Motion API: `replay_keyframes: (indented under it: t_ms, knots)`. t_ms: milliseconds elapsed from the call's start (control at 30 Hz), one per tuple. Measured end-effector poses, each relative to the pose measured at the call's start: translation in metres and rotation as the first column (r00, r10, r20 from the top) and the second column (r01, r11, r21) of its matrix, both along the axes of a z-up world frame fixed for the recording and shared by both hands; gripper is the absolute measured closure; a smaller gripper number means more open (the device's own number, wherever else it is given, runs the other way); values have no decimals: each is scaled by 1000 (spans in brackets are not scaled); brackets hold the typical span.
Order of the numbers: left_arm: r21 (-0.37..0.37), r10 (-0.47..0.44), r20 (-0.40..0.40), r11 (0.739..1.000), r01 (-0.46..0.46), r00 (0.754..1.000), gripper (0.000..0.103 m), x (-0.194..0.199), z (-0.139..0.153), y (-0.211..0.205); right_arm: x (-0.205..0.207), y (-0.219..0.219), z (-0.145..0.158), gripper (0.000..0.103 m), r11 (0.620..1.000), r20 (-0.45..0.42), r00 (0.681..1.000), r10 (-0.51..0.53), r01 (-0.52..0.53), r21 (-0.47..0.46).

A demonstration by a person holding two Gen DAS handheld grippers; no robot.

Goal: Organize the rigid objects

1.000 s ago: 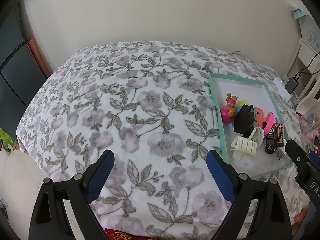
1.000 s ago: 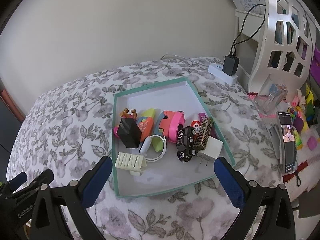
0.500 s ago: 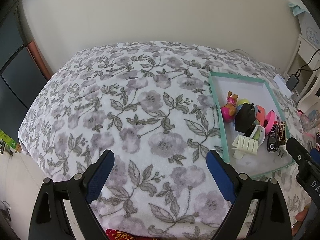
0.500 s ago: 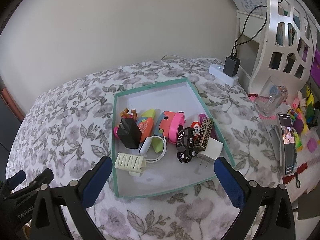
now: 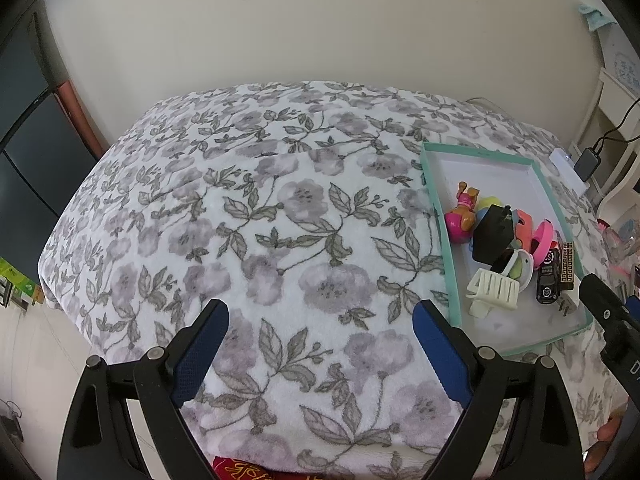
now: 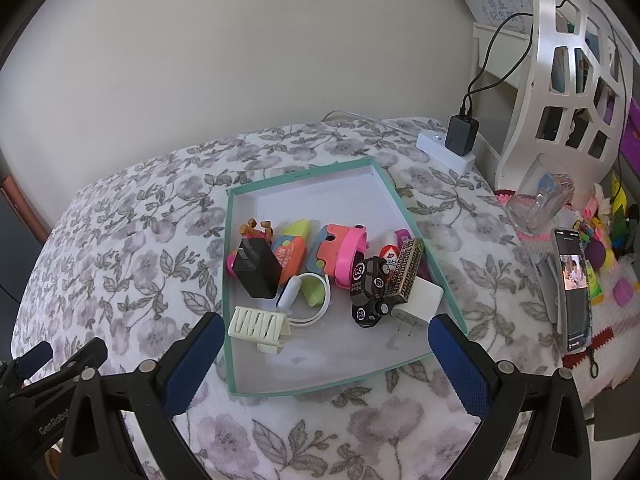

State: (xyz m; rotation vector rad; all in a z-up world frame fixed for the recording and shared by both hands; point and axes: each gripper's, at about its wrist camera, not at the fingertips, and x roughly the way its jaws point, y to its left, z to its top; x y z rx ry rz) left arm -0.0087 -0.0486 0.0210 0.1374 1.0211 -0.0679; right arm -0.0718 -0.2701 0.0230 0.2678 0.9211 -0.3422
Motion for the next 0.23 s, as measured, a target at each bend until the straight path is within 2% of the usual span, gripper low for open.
replay_keyframes:
  t_ms: [233]
  knots:
    - [8,-1,13,1000,1,1000,9,-2,1,0,-1,-1,0,0,1000,-5,1000,4,-4,-3]
